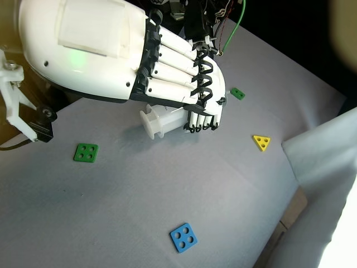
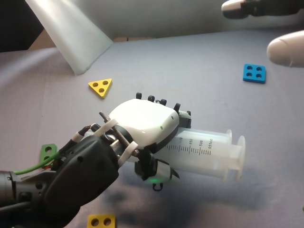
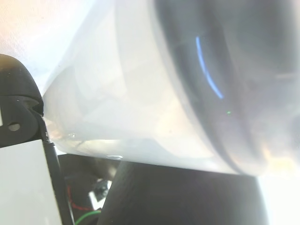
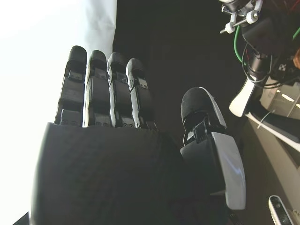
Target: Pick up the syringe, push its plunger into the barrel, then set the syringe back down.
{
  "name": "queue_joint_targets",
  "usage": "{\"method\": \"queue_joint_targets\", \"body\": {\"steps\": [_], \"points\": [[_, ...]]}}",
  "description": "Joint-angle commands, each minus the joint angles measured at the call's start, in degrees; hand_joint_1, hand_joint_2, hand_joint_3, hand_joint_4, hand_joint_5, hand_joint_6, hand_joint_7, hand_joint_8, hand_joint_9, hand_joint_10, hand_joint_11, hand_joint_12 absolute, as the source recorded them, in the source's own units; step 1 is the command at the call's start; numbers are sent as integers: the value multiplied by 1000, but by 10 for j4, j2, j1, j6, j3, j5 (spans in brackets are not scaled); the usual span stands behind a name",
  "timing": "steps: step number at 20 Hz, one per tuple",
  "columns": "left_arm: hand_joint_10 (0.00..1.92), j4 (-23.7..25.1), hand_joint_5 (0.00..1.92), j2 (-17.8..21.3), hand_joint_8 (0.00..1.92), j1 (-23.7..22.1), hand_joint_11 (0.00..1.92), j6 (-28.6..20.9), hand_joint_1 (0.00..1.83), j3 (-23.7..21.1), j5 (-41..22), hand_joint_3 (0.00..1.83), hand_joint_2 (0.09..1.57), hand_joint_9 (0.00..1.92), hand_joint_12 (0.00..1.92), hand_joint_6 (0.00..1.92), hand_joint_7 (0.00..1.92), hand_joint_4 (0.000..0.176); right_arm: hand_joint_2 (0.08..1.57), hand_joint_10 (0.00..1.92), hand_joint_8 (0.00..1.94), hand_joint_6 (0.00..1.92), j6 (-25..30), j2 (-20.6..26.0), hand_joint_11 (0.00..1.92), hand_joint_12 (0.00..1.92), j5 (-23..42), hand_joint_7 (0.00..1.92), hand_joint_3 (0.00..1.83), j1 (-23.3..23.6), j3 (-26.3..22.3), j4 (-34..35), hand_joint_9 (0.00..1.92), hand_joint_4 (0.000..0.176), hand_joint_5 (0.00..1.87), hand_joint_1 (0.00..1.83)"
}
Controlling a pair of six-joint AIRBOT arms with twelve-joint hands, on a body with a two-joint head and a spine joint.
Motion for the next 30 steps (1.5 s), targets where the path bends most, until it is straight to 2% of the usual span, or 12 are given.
{"method": "queue_joint_targets", "body": {"steps": [1,3,4,7,10,13,20,26,27,28,29,30], "points": [[1330,33,761,-1,1618,-4,402,-4,1187,0,-51,1,1253,571,1454,1144,716,0,1391,1,0,0,-2,0,0,396,1,179,0,5,1,31,135,0,212,0],[1155,33,667,-2,1101,-3,180,-5,1049,0,-52,0,1281,419,1410,1419,564,0,1385,1,1,2,-2,0,0,379,1,182,0,5,1,40,137,0,219,0],[635,33,540,-2,379,-2,148,-5,967,0,-53,0,1133,469,1129,293,586,0,1381,10,7,9,-2,-1,0,393,1,186,0,5,1,43,137,0,223,0],[72,33,369,-2,7,-2,16,-5,754,0,-55,0,1045,422,956,4,439,0,1381,8,4,6,-2,-1,0,390,-1,198,0,3,1,43,148,0,232,0],[47,32,351,-1,1,-2,2,-7,733,0,-56,0,1038,411,954,0,421,0,1381,9,4,6,-2,-1,0,396,-5,201,0,3,1,43,151,0,235,0],[5,36,52,-1,4,-3,0,-10,533,-1,-56,0,918,97,375,0,80,0,1381,6,7,6,-2,-1,0,378,-6,194,0,1,1,43,141,0,230,0],[0,63,35,18,0,-32,0,-29,483,0,-32,0,872,48,261,0,48,0,1378,7,5,8,-3,-1,0,411,-6,205,0,-3,1,43,150,0,238,0],[4,179,107,47,3,-90,0,-144,446,14,73,6,905,88,347,4,104,0,1387,17,12,16,-3,-1,0,506,-6,273,2,-4,1,43,193,0,302,0],[35,209,318,57,23,-99,25,-174,570,14,86,5,958,316,765,16,340,0,1401,71,51,44,-6,-1,0,841,1,472,3,-4,1,43,370,0,439,0],[130,226,475,65,82,-102,112,-197,607,13,87,4,995,522,1035,37,539,0,1410,110,83,73,-14,-1,0,999,10,588,4,-4,1,43,467,0,542,0],[749,240,610,72,515,-104,216,-212,624,12,87,0,1048,463,1223,84,540,0,1419,164,119,95,-23,-1,0,1178,15,670,3,-4,1,43,548,0,617,0],[1484,265,545,84,1385,-108,273,-243,597,12,87,9,1157,372,1610,951,423,0,1432,664,603,279,-39,-1,74,1357,19,624,7,-4,1,44,501,0,676,0]]}}
